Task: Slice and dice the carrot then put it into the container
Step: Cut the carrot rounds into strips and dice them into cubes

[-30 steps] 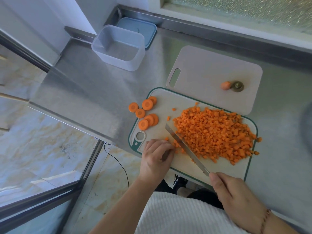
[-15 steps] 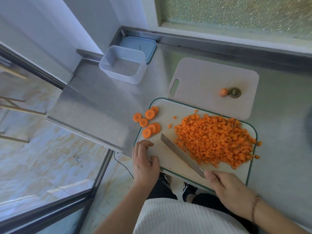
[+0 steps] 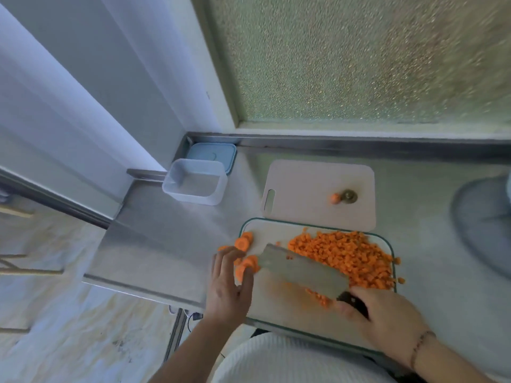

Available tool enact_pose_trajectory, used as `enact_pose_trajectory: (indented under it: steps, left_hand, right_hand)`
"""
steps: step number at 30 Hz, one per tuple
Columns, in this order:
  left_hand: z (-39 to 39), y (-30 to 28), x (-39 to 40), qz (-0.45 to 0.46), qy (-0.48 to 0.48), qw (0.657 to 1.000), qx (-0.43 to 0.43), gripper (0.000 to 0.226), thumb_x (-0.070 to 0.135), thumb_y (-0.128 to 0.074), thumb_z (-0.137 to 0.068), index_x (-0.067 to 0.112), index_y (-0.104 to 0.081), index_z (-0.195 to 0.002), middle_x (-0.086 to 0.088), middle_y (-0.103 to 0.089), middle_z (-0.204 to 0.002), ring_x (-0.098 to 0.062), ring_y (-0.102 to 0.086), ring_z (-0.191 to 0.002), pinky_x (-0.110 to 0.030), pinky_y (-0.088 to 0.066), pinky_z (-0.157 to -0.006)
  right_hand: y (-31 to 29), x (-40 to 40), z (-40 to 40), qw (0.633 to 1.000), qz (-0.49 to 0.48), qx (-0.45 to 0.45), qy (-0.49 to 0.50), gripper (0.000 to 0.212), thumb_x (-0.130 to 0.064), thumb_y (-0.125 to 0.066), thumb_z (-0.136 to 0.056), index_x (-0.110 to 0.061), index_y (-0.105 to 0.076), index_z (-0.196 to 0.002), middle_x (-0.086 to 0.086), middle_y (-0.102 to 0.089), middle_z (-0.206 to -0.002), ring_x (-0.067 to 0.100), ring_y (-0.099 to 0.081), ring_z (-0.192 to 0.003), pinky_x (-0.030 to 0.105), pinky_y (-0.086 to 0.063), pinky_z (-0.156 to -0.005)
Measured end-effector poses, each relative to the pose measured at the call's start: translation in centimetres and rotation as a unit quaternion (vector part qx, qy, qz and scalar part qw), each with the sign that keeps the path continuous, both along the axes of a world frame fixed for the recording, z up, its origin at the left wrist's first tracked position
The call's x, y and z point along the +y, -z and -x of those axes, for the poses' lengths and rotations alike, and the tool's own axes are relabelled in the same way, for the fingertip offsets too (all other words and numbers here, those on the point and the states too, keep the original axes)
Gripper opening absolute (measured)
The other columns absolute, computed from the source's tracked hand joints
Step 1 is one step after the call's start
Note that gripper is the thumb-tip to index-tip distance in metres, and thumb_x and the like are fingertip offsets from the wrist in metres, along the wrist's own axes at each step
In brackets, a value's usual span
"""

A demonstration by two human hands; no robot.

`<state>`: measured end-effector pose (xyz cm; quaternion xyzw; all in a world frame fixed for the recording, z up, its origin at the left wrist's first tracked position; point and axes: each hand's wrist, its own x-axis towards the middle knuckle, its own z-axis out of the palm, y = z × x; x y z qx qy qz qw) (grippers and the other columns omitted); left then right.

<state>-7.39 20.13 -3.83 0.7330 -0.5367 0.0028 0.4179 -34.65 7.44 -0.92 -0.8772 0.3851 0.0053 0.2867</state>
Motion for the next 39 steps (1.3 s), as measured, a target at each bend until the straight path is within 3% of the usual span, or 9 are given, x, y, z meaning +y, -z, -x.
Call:
enact_pose_trajectory:
  steps: [3,7,11,16,20,24,28,33,39]
  left_hand:
    - [-0.5,0.0,-2.3,-0.049,0.121,0.988,-0.080,0.012,0.029,-0.064,-0.090,0.017,-0.060,-0.089,0.004,-0.061,-0.089,-0.019,-0.057,-0.089,-0.030,-0.043,-0.083]
    - [0.0,0.0,-5.7,-0.175,0.218,0.954,-0.109,0.032,0.048,-0.064,-0.086,0.023,-0.051,-0.071,0.008,-0.053,-0.070,-0.016,-0.052,-0.068,-0.031,-0.044,-0.063]
    - [-0.1,0.2,-8.3,-0.235,0.255,0.934,-0.087,0.030,0.050,-0.054,-0.092,0.027,-0.043,-0.076,0.003,-0.054,-0.077,-0.022,-0.055,-0.077,-0.033,-0.038,-0.069]
    - [1.2,-0.1,-10.2,-0.292,0.245,0.923,-0.051,0.023,0.033,-0.058,-0.100,0.013,-0.067,-0.100,-0.008,-0.064,-0.103,-0.027,-0.059,-0.098,-0.035,-0.041,-0.085]
    - [2.3,0.1,-9.7,-0.266,0.275,0.923,0.029,0.020,0.025,-0.060,-0.097,0.013,-0.071,-0.107,-0.007,-0.068,-0.109,-0.026,-0.060,-0.102,-0.033,-0.044,-0.088]
    - [2.3,0.7,-8.8,-0.239,0.288,0.927,0.031,0.036,0.049,-0.054,-0.087,0.020,-0.074,-0.094,0.002,-0.068,-0.098,-0.021,-0.060,-0.093,-0.036,-0.049,-0.085]
    - [0.8,1.0,-9.7,-0.217,0.255,0.940,0.063,0.022,0.028,-0.059,-0.084,0.016,-0.076,-0.092,-0.004,-0.070,-0.097,-0.028,-0.064,-0.091,-0.038,-0.052,-0.084]
    - [-7.0,1.8,-10.0,-0.172,0.158,0.971,-0.055,0.013,0.018,-0.067,-0.078,0.017,-0.076,-0.088,-0.004,-0.071,-0.090,-0.034,-0.068,-0.080,-0.042,-0.055,-0.070]
    - [-11.3,2.3,-7.2,-0.380,0.097,0.908,-0.146,0.036,0.049,-0.054,-0.096,0.031,-0.059,-0.128,0.007,-0.067,-0.120,-0.018,-0.055,-0.119,-0.030,-0.037,-0.098]
  right_hand:
    - [0.4,0.6,-0.6,0.994,0.087,0.061,-0.018,0.094,-0.085,0.032,-0.049,-0.039,-0.040,-0.086,-0.017,-0.058,-0.087,0.003,-0.060,-0.081,0.021,-0.033,-0.055]
    - [0.7,1.7,-1.4,0.990,0.122,0.069,-0.007,0.106,-0.082,0.026,-0.057,-0.033,-0.056,-0.103,-0.012,-0.063,-0.098,0.010,-0.063,-0.086,0.026,-0.034,-0.058]
    - [-0.2,3.1,-2.3,0.981,0.171,0.086,0.029,0.106,-0.078,0.027,-0.061,-0.031,-0.057,-0.102,-0.009,-0.063,-0.097,0.011,-0.064,-0.084,0.027,-0.034,-0.057]
    - [0.3,4.3,-2.5,0.964,0.236,0.093,0.083,0.076,-0.067,-0.003,-0.094,-0.030,-0.058,-0.057,-0.008,-0.053,-0.048,0.005,-0.048,-0.035,0.022,-0.017,-0.035]
    - [0.5,5.0,-2.9,0.951,0.286,0.084,0.085,0.075,-0.064,-0.003,-0.095,-0.032,-0.056,-0.054,-0.010,-0.052,-0.046,0.004,-0.047,-0.033,0.020,-0.013,-0.037]
    - [0.4,5.2,-3.4,0.955,0.273,0.100,0.067,0.071,-0.066,-0.006,-0.095,-0.032,-0.056,-0.056,-0.009,-0.051,-0.047,0.005,-0.046,-0.034,0.021,-0.012,-0.036]
    - [0.7,5.8,-3.1,0.964,0.226,0.122,0.071,0.071,-0.070,-0.008,-0.093,-0.032,-0.060,-0.064,-0.009,-0.052,-0.055,0.005,-0.046,-0.035,0.018,-0.010,-0.037]
    - [-0.8,6.5,-2.3,0.967,0.178,0.147,0.106,0.097,-0.076,0.026,-0.058,-0.040,-0.047,-0.111,-0.016,-0.059,-0.106,0.004,-0.056,-0.075,0.021,-0.041,-0.059]
    - [-0.7,6.2,-1.8,0.967,0.143,0.132,0.166,0.079,-0.081,0.011,-0.067,-0.041,-0.048,-0.102,-0.016,-0.054,-0.079,0.006,-0.063,-0.075,0.020,-0.050,-0.065]
